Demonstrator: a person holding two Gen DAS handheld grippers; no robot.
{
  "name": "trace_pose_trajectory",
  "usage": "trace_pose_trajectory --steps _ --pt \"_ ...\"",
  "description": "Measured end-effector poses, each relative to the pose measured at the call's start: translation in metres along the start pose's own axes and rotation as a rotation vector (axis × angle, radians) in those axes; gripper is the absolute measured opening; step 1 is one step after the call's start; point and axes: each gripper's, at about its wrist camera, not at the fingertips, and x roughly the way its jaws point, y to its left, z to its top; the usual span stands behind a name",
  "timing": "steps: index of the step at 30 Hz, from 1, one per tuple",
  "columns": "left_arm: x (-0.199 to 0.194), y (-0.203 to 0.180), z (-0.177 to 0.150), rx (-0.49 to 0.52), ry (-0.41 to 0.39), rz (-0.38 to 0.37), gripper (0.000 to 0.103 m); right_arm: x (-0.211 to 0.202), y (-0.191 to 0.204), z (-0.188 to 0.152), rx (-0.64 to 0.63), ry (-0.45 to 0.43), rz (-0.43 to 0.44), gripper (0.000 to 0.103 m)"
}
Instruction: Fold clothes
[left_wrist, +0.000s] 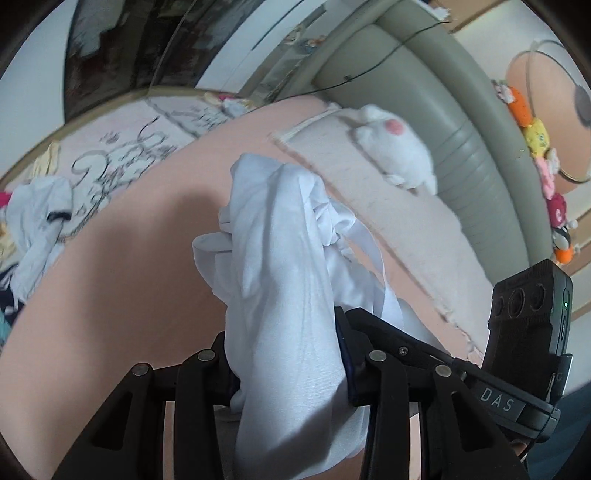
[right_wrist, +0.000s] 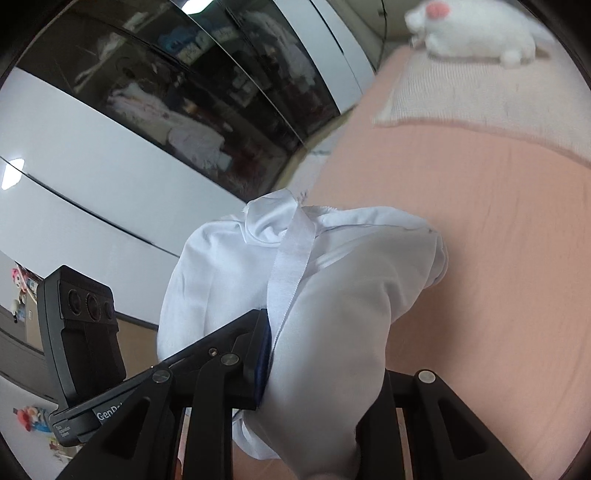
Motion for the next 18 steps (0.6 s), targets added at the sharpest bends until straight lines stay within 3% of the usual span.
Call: trace_pose_trajectory --steps 4,7,13,14,16,18 --pt "0.027 0.05 -0.034 -0.061 0.091 0.048 0.036 0.045 -0.019 -0.043 0.033 0.106 -0.026 0.022" --pt "0.036 0.066 -0.057 -0.07 0.123 0.078 0.036 0.064 -0.031 -0.072 0.057 0.163 -0.027 0.022" --pt "0.033 0.073 -0.073 -0.053 0.121 0.078 0.038 0.067 -0.039 -0.094 0.001 0.162 -0.084 0.023" --pt "0.032 0.072 -0.074 -0.045 0.127 0.09 0.039 0.067 -0.041 -0.094 -0.023 0.174 -0.098 0.027" --pt "0.026 0.066 -0.077 -0.025 0.121 0.107 0.039 0.06 -0.042 -0.093 -0.05 0.18 -0.134 0.049" --pt "0.02 0.067 -0.08 -0.032 0.116 0.142 0.05 0.052 -0.044 -0.09 -0.073 0.182 -0.171 0.073"
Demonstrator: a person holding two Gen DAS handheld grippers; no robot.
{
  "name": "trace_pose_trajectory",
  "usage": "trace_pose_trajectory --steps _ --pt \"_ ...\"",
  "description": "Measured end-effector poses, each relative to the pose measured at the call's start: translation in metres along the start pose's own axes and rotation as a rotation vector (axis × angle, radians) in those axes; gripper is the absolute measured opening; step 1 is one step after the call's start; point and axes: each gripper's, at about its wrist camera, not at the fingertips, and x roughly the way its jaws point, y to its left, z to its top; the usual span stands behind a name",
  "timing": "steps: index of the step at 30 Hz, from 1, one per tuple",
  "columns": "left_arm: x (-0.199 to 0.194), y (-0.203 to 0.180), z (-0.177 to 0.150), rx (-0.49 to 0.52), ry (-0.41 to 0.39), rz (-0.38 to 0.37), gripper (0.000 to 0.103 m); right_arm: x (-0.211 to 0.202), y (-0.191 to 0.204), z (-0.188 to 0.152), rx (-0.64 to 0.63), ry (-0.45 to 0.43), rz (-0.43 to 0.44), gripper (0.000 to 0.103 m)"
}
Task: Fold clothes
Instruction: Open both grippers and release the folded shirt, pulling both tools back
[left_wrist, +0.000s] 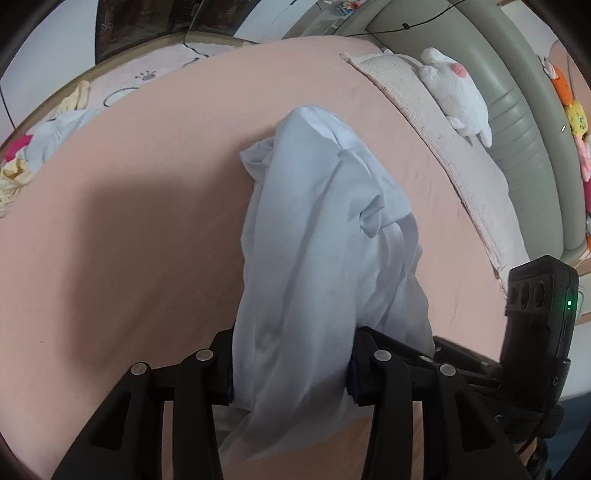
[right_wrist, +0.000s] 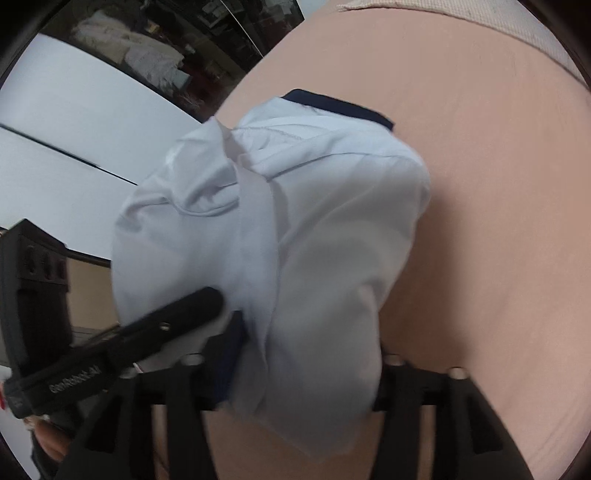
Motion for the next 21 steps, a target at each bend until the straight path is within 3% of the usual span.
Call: trace_pose_trajectory --steps 3,8,10,14,18,19,21 --pt "-0.014 0.005 0.0 -0.02 0.003 0.023 0.053 -0.017 -0.009 0.0 -0.018 -0.016 -0.06 0.075" --pt "-0.055 0.004 -0.002 -0.011 -0.08 0.086 0.054 -0.051 -0.019 -0.007 -0.078 -0.073 -0.159 0.075" --pt "-0.07 -0.001 -0.005 0.02 -0.11 0.074 0.054 -0.066 -0.021 -0.013 -0.104 -0.097 -0.177 0.075" --pt "-0.089 -0.018 -0.008 0.079 -0.131 0.12 0.054 -0.099 -0.022 -0.032 -0.129 -0.13 -0.162 0.075" --pt "-0.106 -0.043 -0.022 0.088 -0.202 0.079 0.056 -0.129 -0.011 -0.055 -0.164 -0.162 -0.17 0.075" --pt "-0.113 -0.05 -0.03 0.1 -0.228 0.073 0.057 -0.142 -0.011 -0.063 -0.179 -0.181 -0.187 0.075" --pt "-0.118 -0.069 -0.041 0.13 -0.284 0.111 0.08 -0.161 -0.011 -0.078 -0.2 -0.216 -0.231 0.077"
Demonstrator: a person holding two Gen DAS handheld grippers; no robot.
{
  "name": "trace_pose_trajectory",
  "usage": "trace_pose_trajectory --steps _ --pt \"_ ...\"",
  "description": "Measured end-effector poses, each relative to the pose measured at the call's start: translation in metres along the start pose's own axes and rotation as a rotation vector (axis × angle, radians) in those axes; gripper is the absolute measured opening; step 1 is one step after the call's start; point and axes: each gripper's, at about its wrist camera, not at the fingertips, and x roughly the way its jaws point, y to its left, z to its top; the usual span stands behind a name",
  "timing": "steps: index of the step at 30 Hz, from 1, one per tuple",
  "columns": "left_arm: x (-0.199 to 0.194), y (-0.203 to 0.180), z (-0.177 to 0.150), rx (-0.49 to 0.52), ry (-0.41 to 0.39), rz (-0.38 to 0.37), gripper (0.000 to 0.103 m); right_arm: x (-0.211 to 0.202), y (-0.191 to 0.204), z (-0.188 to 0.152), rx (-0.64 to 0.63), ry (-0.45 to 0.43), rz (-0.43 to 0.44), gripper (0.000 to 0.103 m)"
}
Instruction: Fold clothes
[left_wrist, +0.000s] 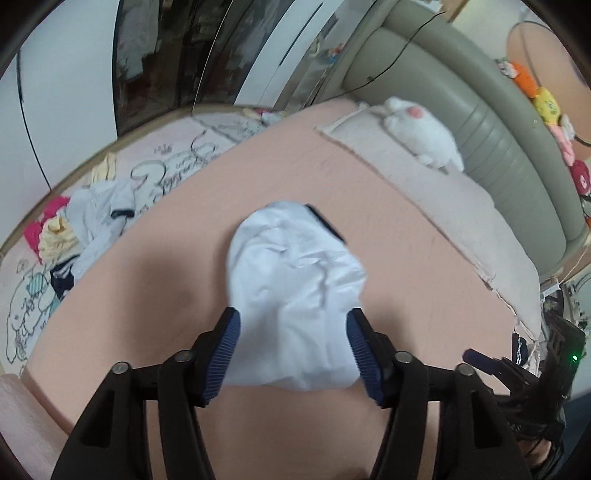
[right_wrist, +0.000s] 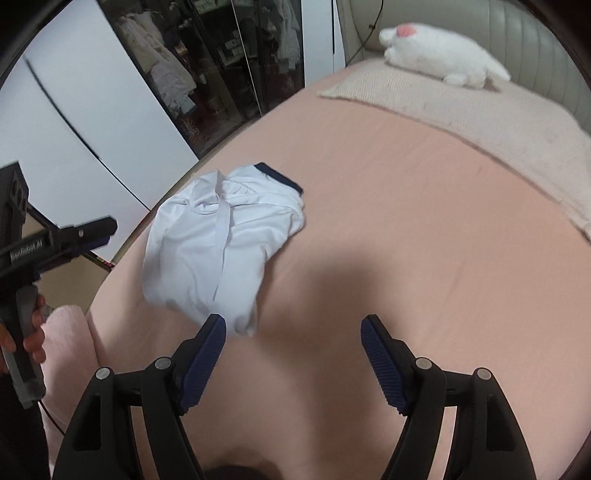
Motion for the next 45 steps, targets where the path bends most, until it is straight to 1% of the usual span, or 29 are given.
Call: trace_pose_trajectory --steps 2,3,5,7,8,9,11,15,19,21,24,27,31,34,37,41,45 --pt "-0.005 -0.021 -0.005 0.032 -0.039 0.09 0.08 -0.019 -0.002 -0.009 -0.019 -0.032 -0.048 0.078" --pt "-0.01 -0.03 -0.01 0.036 -0.05 0.111 0.08 -0.029 -0.003 -0.014 -0.022 -0.046 -0.063 0.078" --pt "-0.022 -0.046 -0.021 0.041 -0.068 0.14 0.08 -0.05 -0.004 -0.021 -0.019 -0.074 -0.072 0.078" --pt "-0.036 -0.061 -0.032 0.041 -0.089 0.14 0.08 -0.071 -0.004 -0.029 -0.011 -0.102 -0.056 0.078" --pt "-0.044 -0.068 -0.039 0.04 -0.097 0.147 0.08 -0.08 -0.002 -0.032 -0.009 -0.117 -0.061 0.081" --pt "-0.051 -0.076 -0.045 0.042 -0.106 0.16 0.08 -0.088 0.0 -0.036 -0.008 -0.128 -0.073 0.09" --pt "-0.066 -0.09 -0.055 0.056 -0.12 0.199 0.08 -0.102 0.006 -0.041 -0.013 -0.148 -0.103 0.103" --pt "-0.096 -0.122 -0.08 0.101 -0.178 0.277 0.081 -0.135 0.018 -0.054 -0.038 -0.226 -0.137 0.103" --pt "-0.13 -0.158 -0.104 0.145 -0.23 0.324 0.081 -0.174 0.019 -0.069 -0.006 -0.286 -0.146 0.103" --pt "-0.147 -0.173 -0.115 0.147 -0.263 0.347 0.081 -0.195 0.016 -0.075 0.016 -0.314 -0.154 0.103" --pt "-0.17 -0.186 -0.129 0.111 -0.31 0.362 0.082 -0.225 0.01 -0.08 0.051 -0.363 -0.163 0.103" --pt "-0.181 -0.192 -0.139 0.102 -0.313 0.341 0.084 -0.246 0.007 -0.086 0.062 -0.401 -0.146 0.103" --pt "-0.188 -0.204 -0.154 0.136 -0.326 0.367 0.084 -0.262 0.01 -0.099 0.053 -0.417 -0.133 0.103" --pt "-0.193 -0.207 -0.164 0.119 -0.342 0.382 0.084 -0.262 0.018 -0.11 0.019 -0.397 -0.15 0.103" --pt "-0.191 -0.211 -0.171 0.121 -0.322 0.413 0.084 -0.263 0.025 -0.118 -0.008 -0.384 -0.156 0.103" --pt "-0.19 -0.216 -0.175 0.125 -0.306 0.42 0.084 -0.262 0.032 -0.121 -0.033 -0.367 -0.148 0.103" --pt "-0.191 -0.221 -0.178 0.141 -0.306 0.431 0.084 -0.261 0.035 -0.124 -0.04 -0.36 -0.143 0.103"
